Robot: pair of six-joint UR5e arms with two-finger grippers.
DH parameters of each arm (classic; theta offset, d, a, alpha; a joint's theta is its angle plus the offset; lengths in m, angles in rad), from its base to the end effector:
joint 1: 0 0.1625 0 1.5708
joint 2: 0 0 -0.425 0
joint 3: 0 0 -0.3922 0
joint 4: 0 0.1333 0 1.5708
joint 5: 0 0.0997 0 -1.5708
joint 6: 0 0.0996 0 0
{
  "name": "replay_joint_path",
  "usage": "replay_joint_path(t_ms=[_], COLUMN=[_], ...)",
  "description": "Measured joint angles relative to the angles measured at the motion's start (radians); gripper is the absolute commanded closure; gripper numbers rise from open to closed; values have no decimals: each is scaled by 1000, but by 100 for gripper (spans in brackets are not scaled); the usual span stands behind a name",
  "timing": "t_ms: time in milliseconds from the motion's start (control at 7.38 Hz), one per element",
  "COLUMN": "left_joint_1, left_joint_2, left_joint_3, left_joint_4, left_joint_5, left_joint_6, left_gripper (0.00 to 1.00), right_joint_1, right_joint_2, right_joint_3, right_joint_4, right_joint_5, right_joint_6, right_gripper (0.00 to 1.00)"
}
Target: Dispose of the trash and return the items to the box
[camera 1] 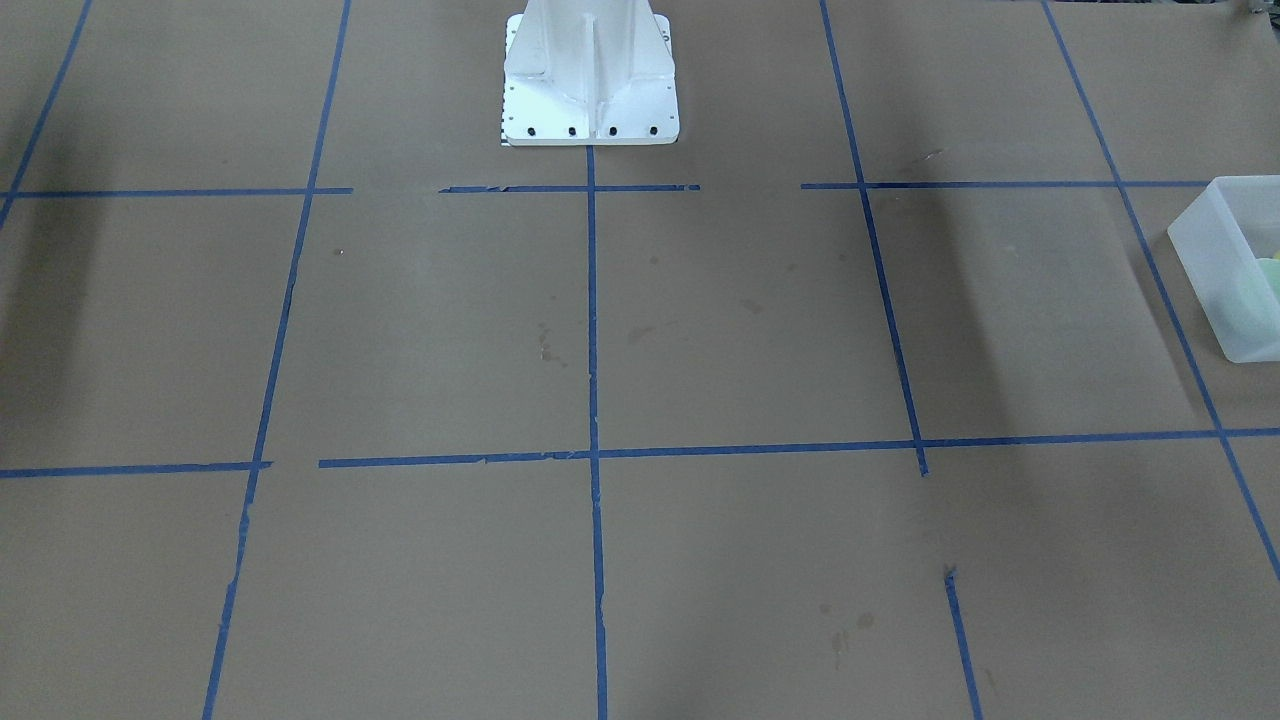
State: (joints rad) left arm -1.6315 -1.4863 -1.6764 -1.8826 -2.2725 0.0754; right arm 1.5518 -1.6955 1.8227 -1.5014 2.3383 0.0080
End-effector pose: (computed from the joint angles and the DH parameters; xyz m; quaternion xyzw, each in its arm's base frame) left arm -0.0977 -0.4703 0.6170 0.1783 0.3276 0.0638 0.9257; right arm 0.0556 -0.4491 0.5853 0.0860 -0.3738 -0.0418 0.9226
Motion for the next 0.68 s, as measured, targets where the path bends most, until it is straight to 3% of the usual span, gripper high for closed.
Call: replay_joint_path(t_ms=[271, 677], left_joint_1=[64, 168], left_joint_2=[0, 6], left_joint_3=[-50, -68], left_joint_4=[0, -84], left_joint_5=[-43, -86], left_joint_6=[-152, -340], left_gripper=[1, 1], right_joint_1=[-4, -59], right_joint_2=[2, 7], right_joint_3=[58, 81], right_joint_4=[-95, -116], right_joint_5=[9, 22], right_joint_6=[2, 116], right_gripper=[0, 0])
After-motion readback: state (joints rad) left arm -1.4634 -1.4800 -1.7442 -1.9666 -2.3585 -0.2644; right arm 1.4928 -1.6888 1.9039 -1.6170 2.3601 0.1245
